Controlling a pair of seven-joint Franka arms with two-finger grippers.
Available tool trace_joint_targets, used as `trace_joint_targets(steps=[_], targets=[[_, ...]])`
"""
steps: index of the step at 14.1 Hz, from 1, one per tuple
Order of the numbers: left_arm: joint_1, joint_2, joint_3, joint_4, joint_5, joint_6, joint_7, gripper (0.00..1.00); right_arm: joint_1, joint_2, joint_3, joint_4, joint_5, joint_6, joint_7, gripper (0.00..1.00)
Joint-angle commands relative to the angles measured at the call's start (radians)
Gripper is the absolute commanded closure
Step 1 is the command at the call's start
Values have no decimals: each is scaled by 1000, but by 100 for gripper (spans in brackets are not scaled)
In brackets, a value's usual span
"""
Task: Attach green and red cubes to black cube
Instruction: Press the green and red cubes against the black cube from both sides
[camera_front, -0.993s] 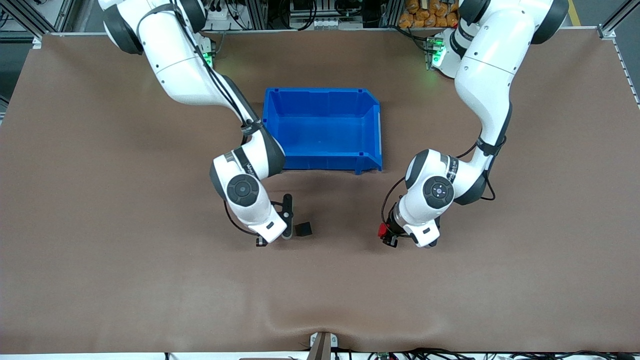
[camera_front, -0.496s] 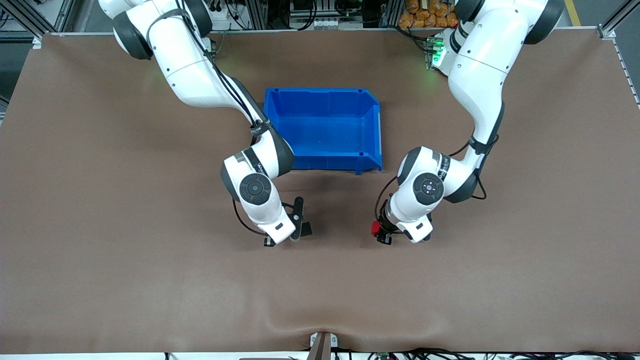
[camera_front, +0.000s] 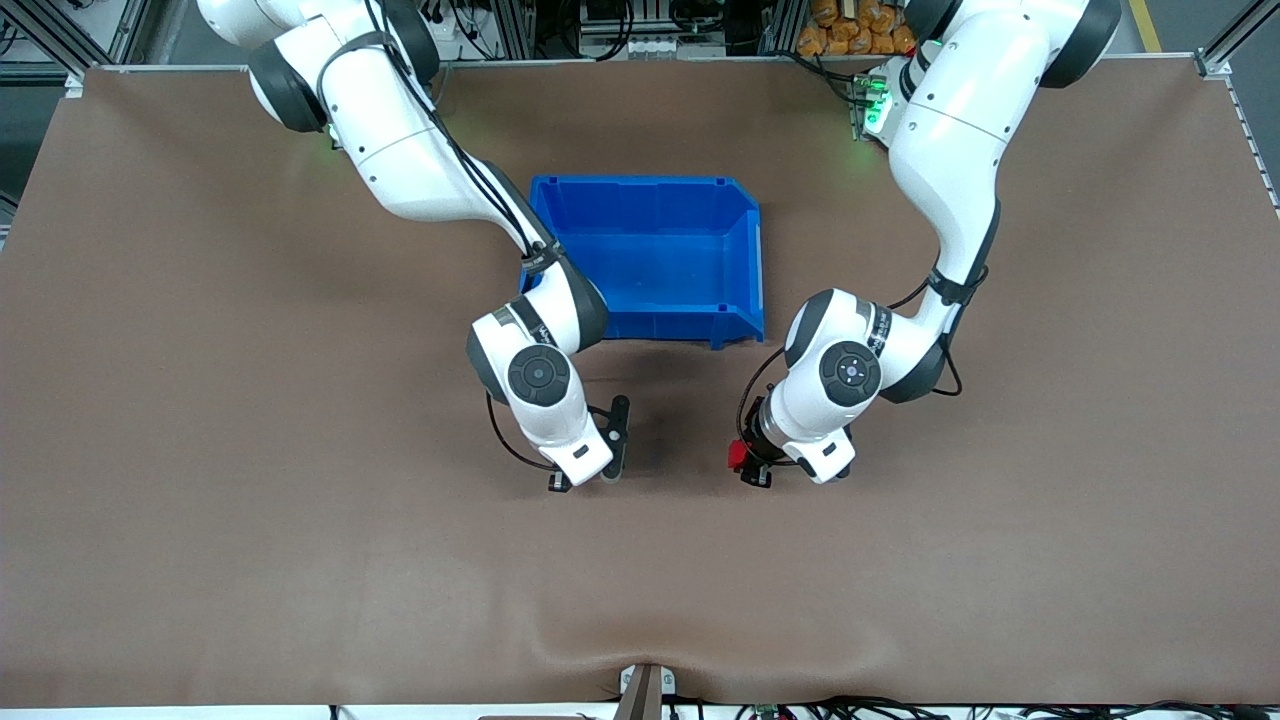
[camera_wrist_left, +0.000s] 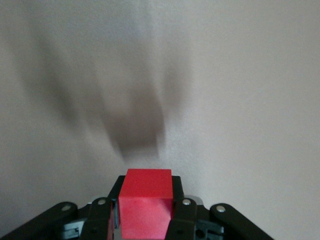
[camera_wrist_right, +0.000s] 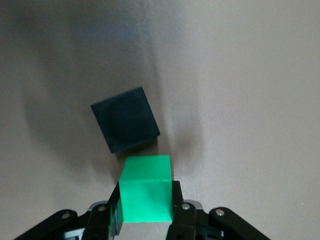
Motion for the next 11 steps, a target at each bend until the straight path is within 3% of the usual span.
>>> trace_joint_targets(steps=[1, 3, 4, 5, 6, 11], targets=[[-14, -11, 7, -1, -25, -2, -21, 100, 17, 22, -7, 32, -15, -14, 25, 92], [-2, -13, 6, -7, -25, -3, -19, 100, 22, 23, -7, 27, -12, -13, 26, 91], [-4, -13, 4, -9, -25, -5, -21, 100, 25, 23, -7, 27, -12, -11, 29, 80], [-4, -14, 4, -10, -26, -11, -24, 100, 25, 25, -7, 26, -12, -10, 31, 32], [1, -16, 2, -18, -28, -14, -28, 100, 25, 28, -7, 26, -12, -10, 31, 0], [12, -28, 1, -36, -28, -40, -44, 100, 19, 5, -7, 23, 0, -22, 32, 0]])
